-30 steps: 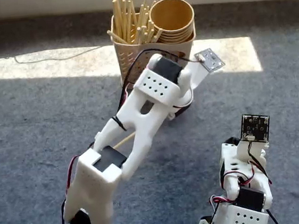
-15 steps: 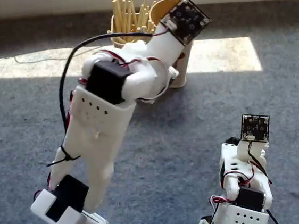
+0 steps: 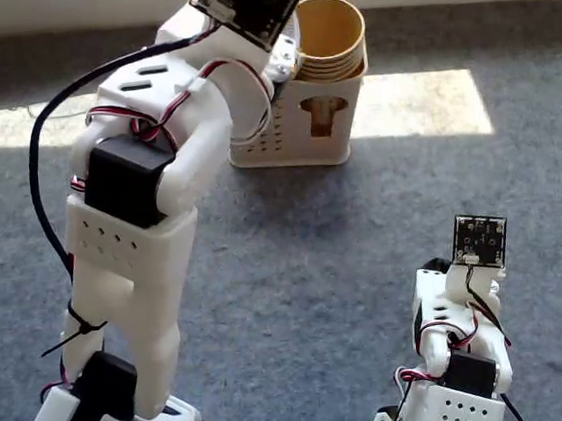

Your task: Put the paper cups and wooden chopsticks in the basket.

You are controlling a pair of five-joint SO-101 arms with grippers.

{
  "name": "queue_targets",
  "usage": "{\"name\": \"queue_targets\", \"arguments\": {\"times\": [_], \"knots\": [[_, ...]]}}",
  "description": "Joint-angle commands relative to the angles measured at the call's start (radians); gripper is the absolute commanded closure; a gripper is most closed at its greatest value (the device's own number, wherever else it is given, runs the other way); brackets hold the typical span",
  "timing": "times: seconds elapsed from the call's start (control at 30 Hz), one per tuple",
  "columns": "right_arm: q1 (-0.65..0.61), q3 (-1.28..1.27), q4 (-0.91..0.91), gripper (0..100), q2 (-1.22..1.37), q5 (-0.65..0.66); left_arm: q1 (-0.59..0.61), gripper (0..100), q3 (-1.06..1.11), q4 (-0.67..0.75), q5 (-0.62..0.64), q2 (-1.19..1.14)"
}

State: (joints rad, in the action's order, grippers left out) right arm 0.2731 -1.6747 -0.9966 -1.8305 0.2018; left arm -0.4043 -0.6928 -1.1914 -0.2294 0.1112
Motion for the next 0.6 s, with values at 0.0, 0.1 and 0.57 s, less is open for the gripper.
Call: {"name": "queue_targets", "arguments": {"times": [0.0,0.1,0.57], "knots": [[0.007,-0.128,0.036,99.2,-0.007,0.003,0.056,100,-0.022,0.146,0.104,0.039],[0.007,-0.128,0.036,99.2,-0.007,0.003,0.110,99,-0.021,0.224,0.238,0.038],[0.008,-0.128,0.036,99.2,-0.007,0.003,0.216,99,0.042,0.574,0.414,-0.137]]}}
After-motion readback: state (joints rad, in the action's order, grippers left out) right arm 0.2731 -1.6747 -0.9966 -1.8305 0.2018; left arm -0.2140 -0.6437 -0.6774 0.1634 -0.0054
